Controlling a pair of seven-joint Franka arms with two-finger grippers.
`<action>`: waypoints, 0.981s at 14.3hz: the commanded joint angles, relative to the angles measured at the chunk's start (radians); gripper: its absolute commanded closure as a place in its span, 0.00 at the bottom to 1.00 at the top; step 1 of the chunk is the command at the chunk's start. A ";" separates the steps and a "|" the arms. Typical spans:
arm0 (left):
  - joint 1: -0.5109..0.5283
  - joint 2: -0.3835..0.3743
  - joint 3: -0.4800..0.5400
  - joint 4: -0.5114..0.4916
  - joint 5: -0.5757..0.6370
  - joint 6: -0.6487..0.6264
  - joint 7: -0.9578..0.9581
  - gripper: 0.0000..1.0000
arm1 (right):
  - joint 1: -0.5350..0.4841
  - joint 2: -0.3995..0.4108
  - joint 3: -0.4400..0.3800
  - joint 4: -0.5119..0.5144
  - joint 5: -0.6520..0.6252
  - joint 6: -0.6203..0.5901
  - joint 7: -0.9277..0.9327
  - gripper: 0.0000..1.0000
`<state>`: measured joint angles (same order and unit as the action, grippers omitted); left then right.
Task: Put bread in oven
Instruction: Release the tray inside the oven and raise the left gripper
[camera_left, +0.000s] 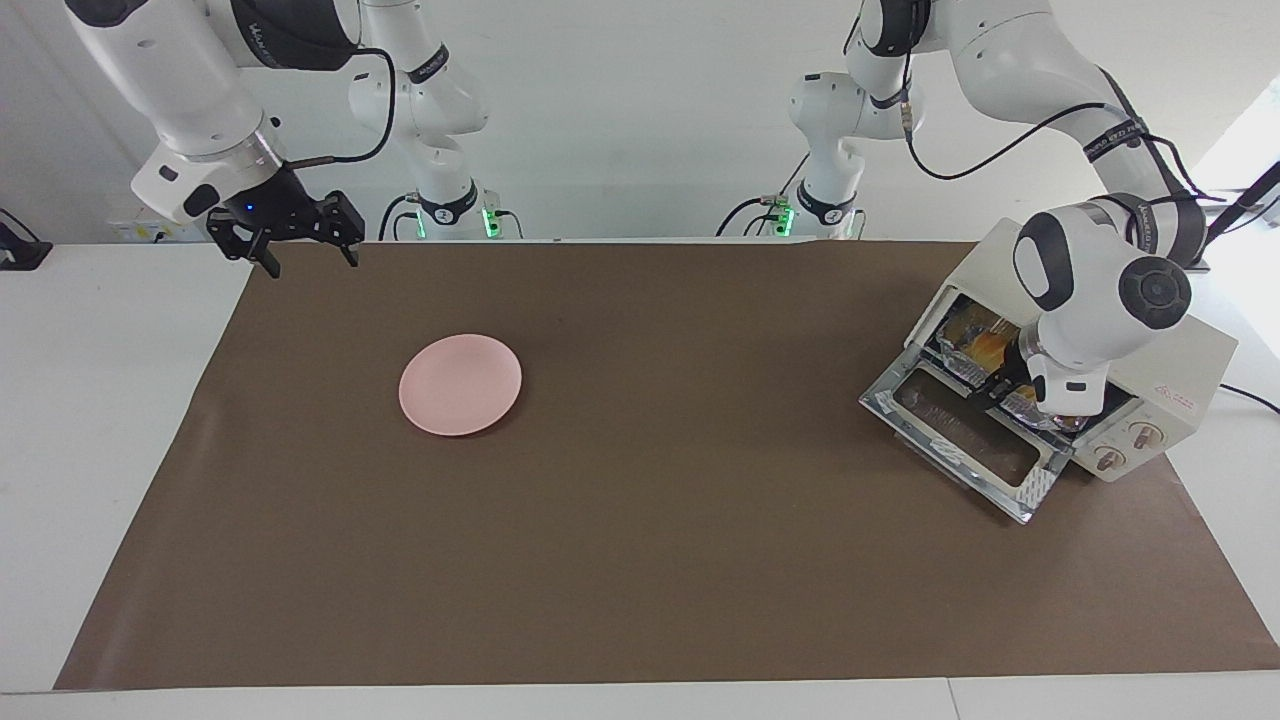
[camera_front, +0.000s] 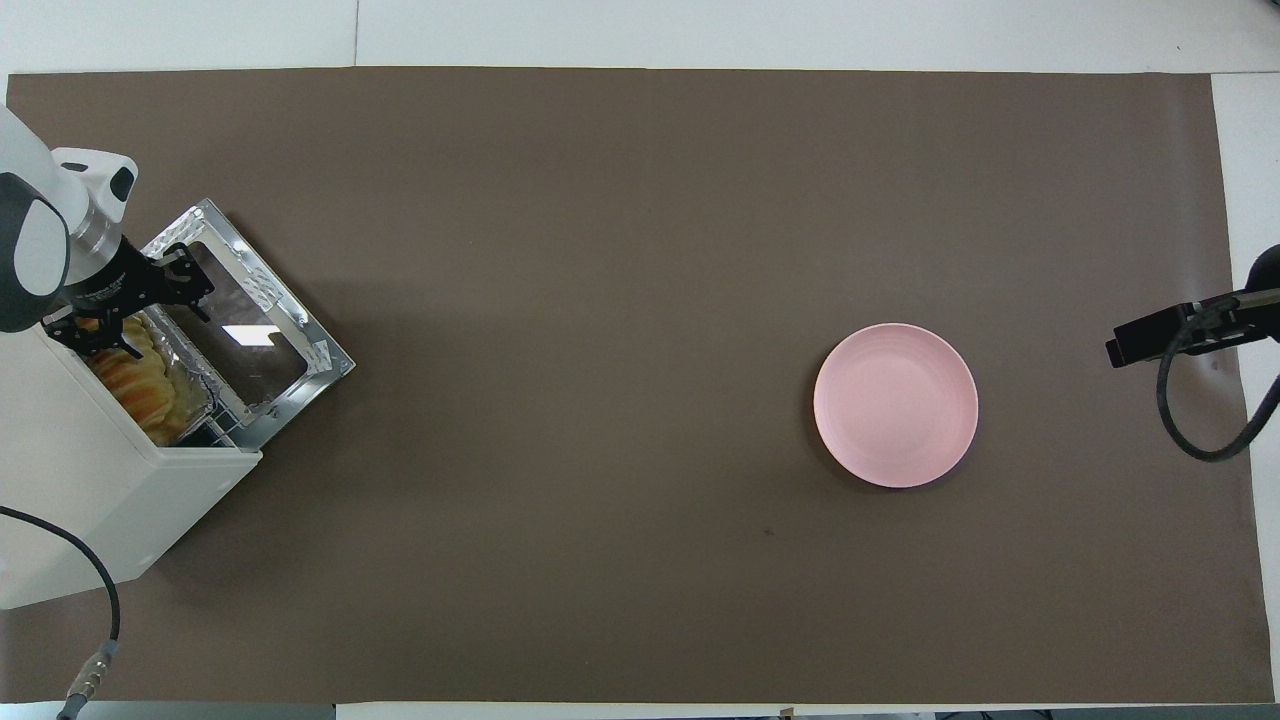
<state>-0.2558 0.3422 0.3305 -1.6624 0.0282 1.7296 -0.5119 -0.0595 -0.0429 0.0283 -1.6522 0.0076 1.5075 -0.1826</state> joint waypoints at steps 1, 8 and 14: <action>-0.010 -0.038 0.007 -0.043 0.013 0.036 0.013 0.00 | -0.011 -0.023 0.010 -0.023 -0.014 -0.007 0.009 0.00; -0.028 -0.028 0.005 0.003 0.013 0.022 0.012 0.00 | -0.011 -0.023 0.010 -0.023 -0.014 -0.007 0.009 0.00; -0.043 0.000 0.001 0.101 0.003 -0.030 0.015 0.00 | -0.011 -0.023 0.010 -0.023 -0.014 -0.006 0.009 0.00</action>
<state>-0.2879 0.3302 0.3242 -1.6118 0.0288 1.7356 -0.5075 -0.0595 -0.0429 0.0283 -1.6522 0.0076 1.5075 -0.1826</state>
